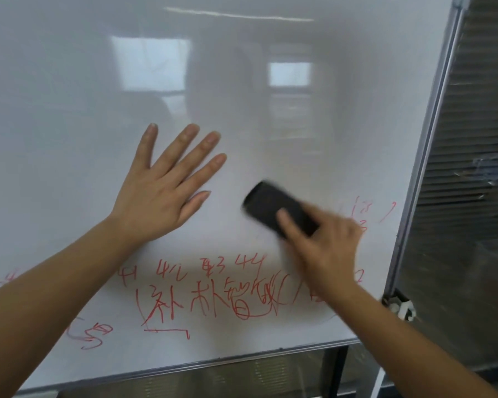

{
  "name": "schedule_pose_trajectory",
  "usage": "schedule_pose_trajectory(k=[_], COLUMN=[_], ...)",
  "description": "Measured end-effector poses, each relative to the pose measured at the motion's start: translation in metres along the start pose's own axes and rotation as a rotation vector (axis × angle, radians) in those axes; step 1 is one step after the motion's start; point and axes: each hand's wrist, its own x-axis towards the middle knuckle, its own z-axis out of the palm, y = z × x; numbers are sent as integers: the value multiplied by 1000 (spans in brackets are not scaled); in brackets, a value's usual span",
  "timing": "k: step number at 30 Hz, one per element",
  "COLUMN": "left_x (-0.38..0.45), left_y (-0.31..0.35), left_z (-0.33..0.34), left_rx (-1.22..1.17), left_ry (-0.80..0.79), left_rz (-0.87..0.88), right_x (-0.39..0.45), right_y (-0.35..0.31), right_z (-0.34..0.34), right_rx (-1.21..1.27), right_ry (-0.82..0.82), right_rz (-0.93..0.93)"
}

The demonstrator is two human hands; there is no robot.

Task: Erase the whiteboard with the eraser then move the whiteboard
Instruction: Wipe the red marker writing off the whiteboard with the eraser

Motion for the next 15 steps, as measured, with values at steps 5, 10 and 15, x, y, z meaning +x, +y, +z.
schedule_pose_trajectory(k=[5, 10, 15], left_x=[2, 7, 8], left_y=[1, 4, 4], left_z=[2, 5, 7], left_rx=[0, 5, -4], left_ry=[0, -9, -3], left_rz=[3, 1, -3], right_x=[-40, -25, 5], right_y=[-8, 20, 64], right_z=[27, 10, -13], right_rx=[-154, -193, -272], right_ry=[-2, 42, 59], right_rz=[-479, -541, -406])
